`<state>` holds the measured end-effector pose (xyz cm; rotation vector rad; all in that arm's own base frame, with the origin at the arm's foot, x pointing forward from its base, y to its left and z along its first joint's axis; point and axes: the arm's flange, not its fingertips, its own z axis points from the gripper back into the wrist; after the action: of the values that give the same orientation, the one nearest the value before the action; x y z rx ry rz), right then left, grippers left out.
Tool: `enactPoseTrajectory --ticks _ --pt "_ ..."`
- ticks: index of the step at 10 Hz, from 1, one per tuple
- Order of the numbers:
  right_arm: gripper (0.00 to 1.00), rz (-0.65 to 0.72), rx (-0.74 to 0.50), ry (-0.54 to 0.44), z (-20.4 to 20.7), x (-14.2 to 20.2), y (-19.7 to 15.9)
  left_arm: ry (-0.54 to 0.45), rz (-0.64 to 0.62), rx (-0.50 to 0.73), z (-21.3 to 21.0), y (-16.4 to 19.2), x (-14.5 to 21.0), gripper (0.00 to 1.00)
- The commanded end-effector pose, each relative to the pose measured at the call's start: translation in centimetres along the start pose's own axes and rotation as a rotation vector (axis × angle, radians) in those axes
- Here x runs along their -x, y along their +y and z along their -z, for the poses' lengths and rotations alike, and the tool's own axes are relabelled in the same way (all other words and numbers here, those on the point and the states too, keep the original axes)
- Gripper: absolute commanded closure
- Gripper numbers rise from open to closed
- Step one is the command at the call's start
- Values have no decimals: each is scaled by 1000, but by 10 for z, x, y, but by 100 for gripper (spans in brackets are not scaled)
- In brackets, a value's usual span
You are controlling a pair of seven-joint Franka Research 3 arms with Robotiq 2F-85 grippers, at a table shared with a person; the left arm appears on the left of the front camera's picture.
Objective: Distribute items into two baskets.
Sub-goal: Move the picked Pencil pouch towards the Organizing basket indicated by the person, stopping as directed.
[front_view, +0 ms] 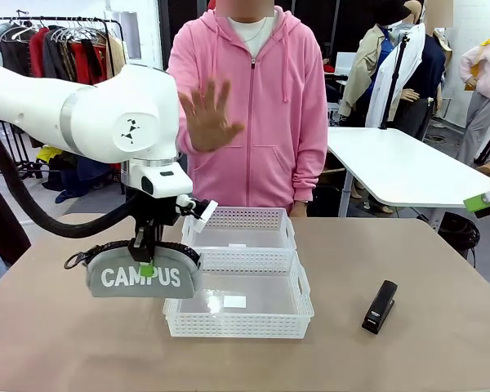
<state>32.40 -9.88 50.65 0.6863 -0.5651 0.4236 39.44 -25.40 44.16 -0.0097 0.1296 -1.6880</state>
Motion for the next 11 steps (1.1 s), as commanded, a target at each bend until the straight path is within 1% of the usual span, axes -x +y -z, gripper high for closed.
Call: enactPoseTrajectory --ticks 1,2,3,4,5,6,8,10,11 --pt "0 -10 -9 -13 -1 -2 0 -21 63 -26 5 4 -8 100" --pt "0 -10 -9 -13 -1 -2 0 41 20 -23 9 5 -8 100" --pt "0 -10 -9 -13 -1 -2 0 147 -65 -70 3 -3 23 100" --pt "0 -10 -9 -13 -1 -2 0 165 -182 -86 -11 -15 81 100" --pt "0 -10 -9 -13 -1 -2 0 104 -259 -70 -20 -28 143 100" --pt "0 -10 -9 -13 -1 -2 0 43 -265 -71 -19 -34 158 100" --pt "0 -10 -9 -13 -1 -2 0 31 -237 -66 -20 -25 147 100" --pt "0 -10 -9 -13 -1 -2 0 5 -235 -69 -25 -23 148 100" --pt "0 -10 -9 -13 -1 -2 0 36 -267 -66 -24 -31 166 100"
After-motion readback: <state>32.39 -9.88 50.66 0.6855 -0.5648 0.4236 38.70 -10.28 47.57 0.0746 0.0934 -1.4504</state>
